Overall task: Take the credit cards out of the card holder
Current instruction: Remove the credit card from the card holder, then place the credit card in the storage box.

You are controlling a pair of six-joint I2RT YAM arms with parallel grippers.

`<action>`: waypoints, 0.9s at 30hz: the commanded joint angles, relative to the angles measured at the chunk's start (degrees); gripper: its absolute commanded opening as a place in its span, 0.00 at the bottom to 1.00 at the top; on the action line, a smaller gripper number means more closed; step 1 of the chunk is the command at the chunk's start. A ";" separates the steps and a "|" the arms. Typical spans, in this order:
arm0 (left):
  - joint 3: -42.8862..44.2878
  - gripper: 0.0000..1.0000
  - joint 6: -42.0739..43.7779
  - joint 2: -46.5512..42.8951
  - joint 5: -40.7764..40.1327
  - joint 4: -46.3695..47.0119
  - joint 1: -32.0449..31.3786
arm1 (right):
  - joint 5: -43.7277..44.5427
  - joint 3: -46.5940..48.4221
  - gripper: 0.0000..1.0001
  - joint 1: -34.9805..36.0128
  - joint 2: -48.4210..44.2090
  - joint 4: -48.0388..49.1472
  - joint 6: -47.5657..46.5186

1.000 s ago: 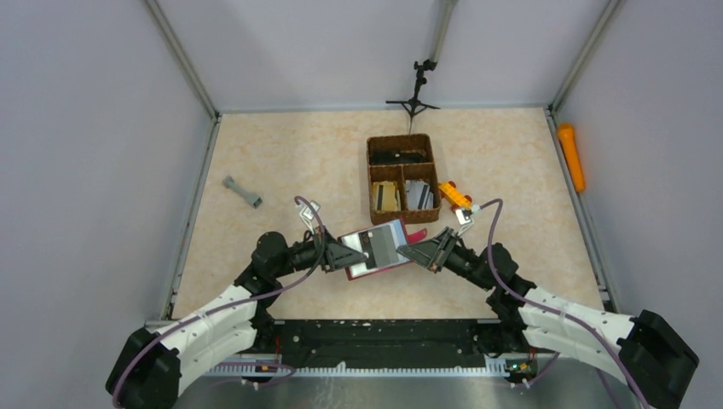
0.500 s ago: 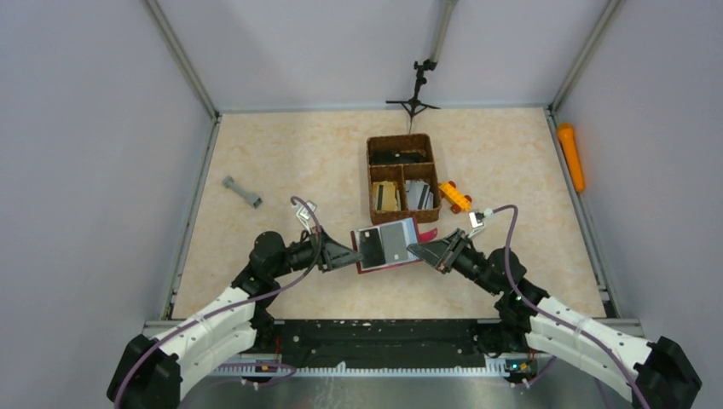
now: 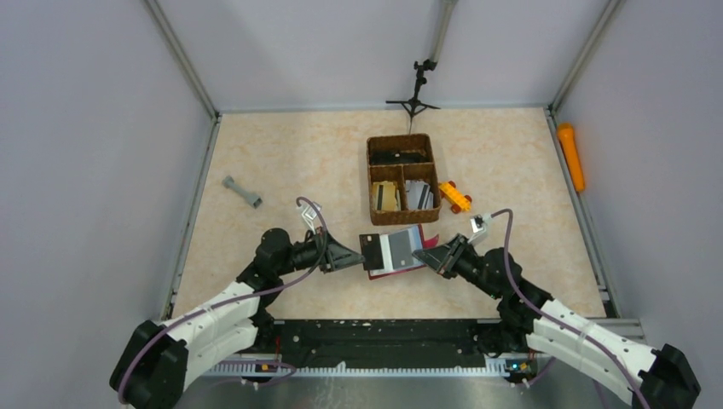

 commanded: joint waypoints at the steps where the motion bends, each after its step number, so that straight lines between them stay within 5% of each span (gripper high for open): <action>1: 0.66 0.00 -0.18 2.47 1.85 6.29 0.24 | 0.67 3.65 0.00 -0.58 0.24 0.40 -1.35; 14: 17.68 0.00 5.91 13.75 -1.50 -3.78 2.28 | 4.44 6.94 0.00 -0.59 -3.30 -16.52 -5.00; 27: 46.42 0.00 1.80 47.31 4.90 5.10 6.74 | 3.81 12.33 0.00 -0.58 -4.70 -23.28 -10.36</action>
